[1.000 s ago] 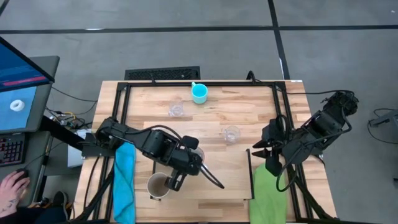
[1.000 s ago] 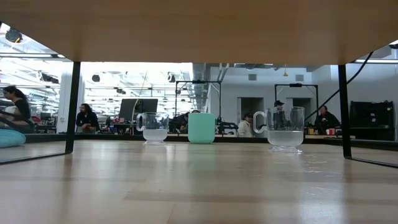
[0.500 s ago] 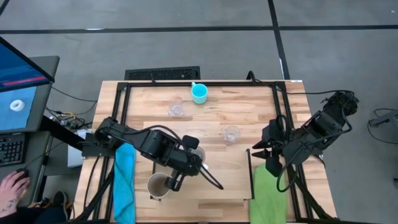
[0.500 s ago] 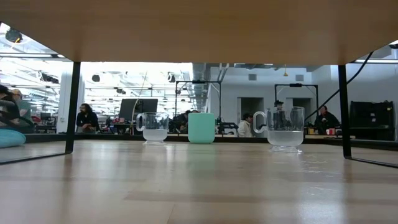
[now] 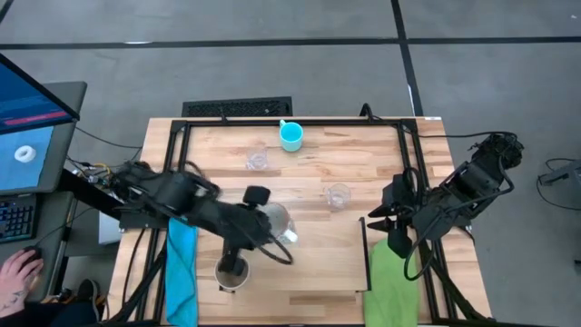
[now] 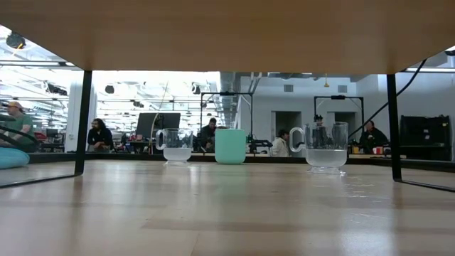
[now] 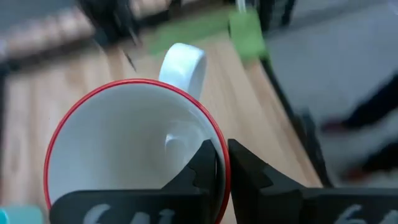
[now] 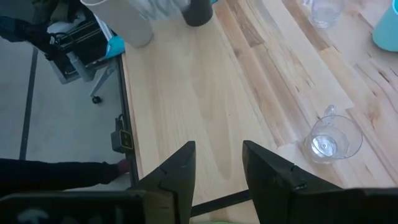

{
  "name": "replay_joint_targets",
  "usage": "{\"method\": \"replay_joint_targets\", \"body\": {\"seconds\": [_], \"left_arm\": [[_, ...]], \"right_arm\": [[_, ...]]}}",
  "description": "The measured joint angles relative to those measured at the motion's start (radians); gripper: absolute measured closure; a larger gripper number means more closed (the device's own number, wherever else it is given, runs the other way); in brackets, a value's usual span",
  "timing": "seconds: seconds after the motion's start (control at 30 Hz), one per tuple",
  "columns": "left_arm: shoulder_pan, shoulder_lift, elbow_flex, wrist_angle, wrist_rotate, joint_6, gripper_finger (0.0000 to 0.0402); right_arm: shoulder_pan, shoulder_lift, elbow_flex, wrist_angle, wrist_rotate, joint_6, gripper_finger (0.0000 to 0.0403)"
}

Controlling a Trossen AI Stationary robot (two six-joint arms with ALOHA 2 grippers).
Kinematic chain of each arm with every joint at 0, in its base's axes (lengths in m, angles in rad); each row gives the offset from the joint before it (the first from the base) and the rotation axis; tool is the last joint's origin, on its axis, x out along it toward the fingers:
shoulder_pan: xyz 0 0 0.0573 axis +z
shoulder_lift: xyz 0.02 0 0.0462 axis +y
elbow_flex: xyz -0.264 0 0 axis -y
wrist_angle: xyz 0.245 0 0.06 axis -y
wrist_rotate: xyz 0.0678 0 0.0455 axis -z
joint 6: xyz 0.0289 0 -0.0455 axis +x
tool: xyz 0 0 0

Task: Stack small to large cups/mugs on shelf
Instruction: Put the gray patterned mug on the shelf

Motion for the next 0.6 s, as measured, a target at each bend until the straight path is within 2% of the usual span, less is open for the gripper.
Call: {"method": "replay_joint_targets", "body": {"seconds": [0.17,0.33,0.47,0.6], "left_arm": [[-0.006,-0.016,-0.003,0.086,0.0,0.023,0.0394],[-0.012,-0.028,-0.054,-0.002,-0.007,0.017,0.0394],[-0.018,-0.093,-0.211,0.186,-0.006,0.048,0.0394],[-0.017,-0.214,-0.454,0.307,-0.008,0.015,0.0393]], "right_arm": [[-0.015,0.0,0.0,0.013,0.001,-0.017,0.025],[-0.042,0.0,0.0,0.03,0.003,-0.026,0.025],[-0.056,0.0,0.0,0.031,0.002,-0.026,0.025],[-0.056,0.0,0.0,0.04,0.002,-0.025,0.025]]}}
